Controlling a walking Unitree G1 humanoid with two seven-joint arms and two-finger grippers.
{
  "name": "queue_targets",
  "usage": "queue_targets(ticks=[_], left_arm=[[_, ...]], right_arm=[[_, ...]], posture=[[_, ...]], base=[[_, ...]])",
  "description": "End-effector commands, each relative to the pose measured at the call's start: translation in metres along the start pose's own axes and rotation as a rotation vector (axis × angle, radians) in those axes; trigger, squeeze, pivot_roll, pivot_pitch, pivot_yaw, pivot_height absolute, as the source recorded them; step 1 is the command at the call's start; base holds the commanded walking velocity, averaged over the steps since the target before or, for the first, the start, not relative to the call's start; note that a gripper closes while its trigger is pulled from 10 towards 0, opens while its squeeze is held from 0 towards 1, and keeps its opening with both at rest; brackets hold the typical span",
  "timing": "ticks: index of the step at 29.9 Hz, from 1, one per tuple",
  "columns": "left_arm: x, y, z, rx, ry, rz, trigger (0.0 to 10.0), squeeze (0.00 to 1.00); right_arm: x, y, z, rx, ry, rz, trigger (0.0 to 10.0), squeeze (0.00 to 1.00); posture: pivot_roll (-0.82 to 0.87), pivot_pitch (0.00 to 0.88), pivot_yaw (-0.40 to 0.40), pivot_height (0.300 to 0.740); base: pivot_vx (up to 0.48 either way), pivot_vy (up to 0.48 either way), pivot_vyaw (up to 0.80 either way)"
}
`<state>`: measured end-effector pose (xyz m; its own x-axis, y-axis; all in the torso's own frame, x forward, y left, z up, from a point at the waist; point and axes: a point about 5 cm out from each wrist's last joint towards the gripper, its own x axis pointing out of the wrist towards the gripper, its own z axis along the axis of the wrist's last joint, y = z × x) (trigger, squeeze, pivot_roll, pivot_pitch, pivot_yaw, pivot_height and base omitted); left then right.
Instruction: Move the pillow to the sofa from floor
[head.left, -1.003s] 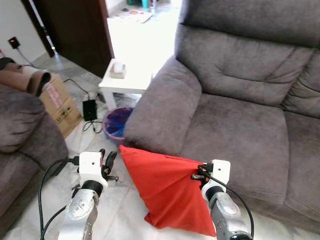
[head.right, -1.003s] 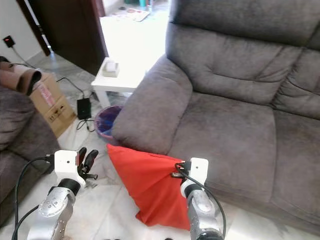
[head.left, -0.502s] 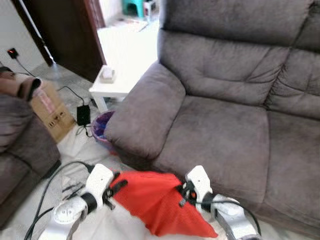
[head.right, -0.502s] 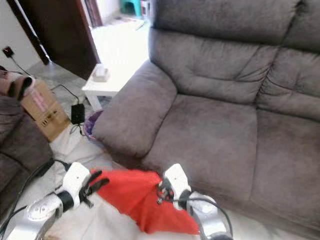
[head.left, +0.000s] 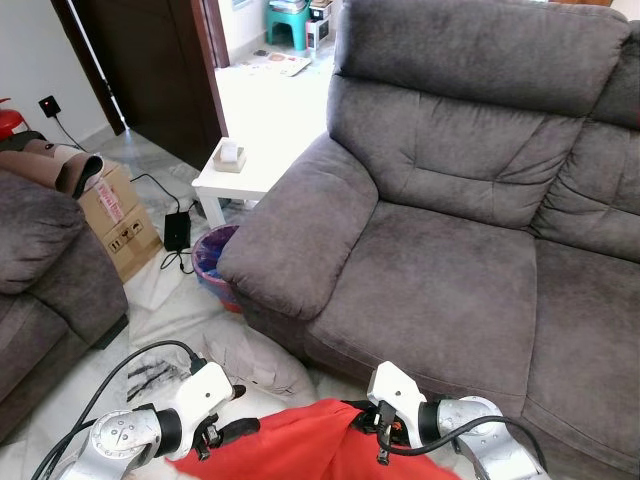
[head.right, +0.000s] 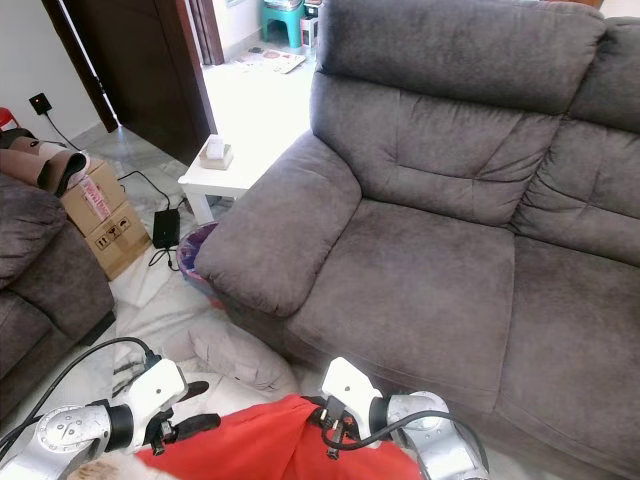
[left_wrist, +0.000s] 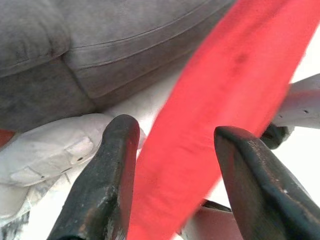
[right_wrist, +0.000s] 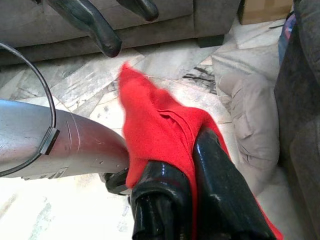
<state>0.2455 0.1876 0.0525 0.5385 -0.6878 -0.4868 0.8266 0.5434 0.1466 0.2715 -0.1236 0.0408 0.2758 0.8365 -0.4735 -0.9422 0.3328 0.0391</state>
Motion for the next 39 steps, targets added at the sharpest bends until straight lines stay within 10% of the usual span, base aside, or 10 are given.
queue_targets(ticks=[1, 5, 6, 23, 26, 39], left_arm=[[-0.002, -0.006, 0.000, 0.051, 0.012, -0.048, 10.0, 1.00], [-0.004, -0.008, -0.009, 0.165, 0.079, -0.082, 10.0, 1.00], [-0.005, -0.007, -0.012, 0.173, 0.096, -0.081, 10.0, 0.00], [-0.002, -0.015, -0.041, 0.245, 0.211, -0.106, 10.0, 0.00], [-0.007, -0.019, -0.057, 0.366, 0.325, -0.156, 10.0, 0.00], [-0.021, -0.023, -0.086, 0.341, 0.428, -0.132, 10.0, 0.00]], right_arm=[[0.003, 0.001, 0.025, -0.080, -0.083, 0.030, 10.0, 0.00], [0.003, 0.004, 0.031, -0.092, -0.092, 0.052, 10.0, 0.00], [0.003, 0.005, 0.031, -0.097, -0.088, 0.063, 10.0, 0.00], [-0.011, 0.027, 0.037, -0.137, -0.057, 0.209, 10.0, 0.00], [-0.014, 0.027, 0.041, -0.148, -0.067, 0.216, 10.0, 0.00], [-0.028, 0.025, 0.046, -0.159, -0.064, 0.211, 10.0, 0.00]], posture=[[0.05, 0.167, 0.032, 0.740], [0.05, 0.166, 0.031, 0.740], [0.04, 0.167, 0.031, 0.740], [0.03, 0.177, 0.030, 0.740], [0.03, 0.179, 0.031, 0.740], [0.02, 0.178, 0.028, 0.740]], base=[[0.000, 0.000, 0.00], [0.000, 0.000, 0.00], [0.000, 0.000, 0.00], [0.000, 0.000, 0.00], [0.000, 0.000, 0.00], [0.000, 0.000, 0.00]])
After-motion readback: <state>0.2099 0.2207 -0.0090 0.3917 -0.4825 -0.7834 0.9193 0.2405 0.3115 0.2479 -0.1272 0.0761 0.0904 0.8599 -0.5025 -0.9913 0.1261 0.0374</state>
